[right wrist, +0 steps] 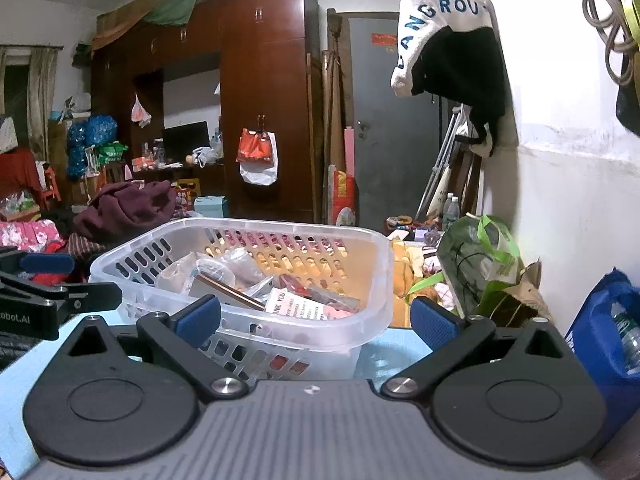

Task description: Organize objects

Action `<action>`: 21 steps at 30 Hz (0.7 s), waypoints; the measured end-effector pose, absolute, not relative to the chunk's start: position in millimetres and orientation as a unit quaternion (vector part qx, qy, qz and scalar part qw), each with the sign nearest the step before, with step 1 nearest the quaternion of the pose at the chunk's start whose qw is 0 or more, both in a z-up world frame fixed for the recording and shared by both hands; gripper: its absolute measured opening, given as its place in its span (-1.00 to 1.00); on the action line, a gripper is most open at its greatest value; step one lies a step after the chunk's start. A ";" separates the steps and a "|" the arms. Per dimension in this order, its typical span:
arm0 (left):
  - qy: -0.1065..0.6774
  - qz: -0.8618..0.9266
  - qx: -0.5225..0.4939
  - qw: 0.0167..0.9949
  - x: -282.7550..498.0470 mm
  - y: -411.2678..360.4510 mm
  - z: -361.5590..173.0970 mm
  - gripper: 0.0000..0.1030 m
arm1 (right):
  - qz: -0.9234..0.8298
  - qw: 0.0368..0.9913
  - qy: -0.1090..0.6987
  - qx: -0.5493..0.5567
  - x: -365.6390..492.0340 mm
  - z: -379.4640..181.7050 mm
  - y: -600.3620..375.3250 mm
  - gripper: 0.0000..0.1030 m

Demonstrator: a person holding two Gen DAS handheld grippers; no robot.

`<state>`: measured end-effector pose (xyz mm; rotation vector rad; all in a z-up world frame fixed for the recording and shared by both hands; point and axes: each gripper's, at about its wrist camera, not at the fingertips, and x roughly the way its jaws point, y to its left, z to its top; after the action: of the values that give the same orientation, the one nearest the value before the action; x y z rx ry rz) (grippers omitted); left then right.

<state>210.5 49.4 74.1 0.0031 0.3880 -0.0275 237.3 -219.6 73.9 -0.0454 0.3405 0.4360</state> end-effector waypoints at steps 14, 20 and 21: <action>0.196 -0.014 0.002 0.980 212.6 46.2 73.4 1.00 | 0.220 0.960 0.173 -0.028 237.3 71.4 -220.7 1.00; 0.198 -0.016 -0.003 0.980 212.7 47.9 72.7 1.00 | 0.221 0.959 0.171 -0.037 237.0 71.4 -219.1 1.00; 0.197 -0.016 -0.002 0.980 212.6 48.0 72.7 1.00 | 0.222 0.959 0.170 -0.039 237.3 71.3 -219.4 1.00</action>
<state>212.6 48.0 72.7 -0.0043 0.3976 -0.0320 237.3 -219.4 71.3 -0.0782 0.3445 0.4503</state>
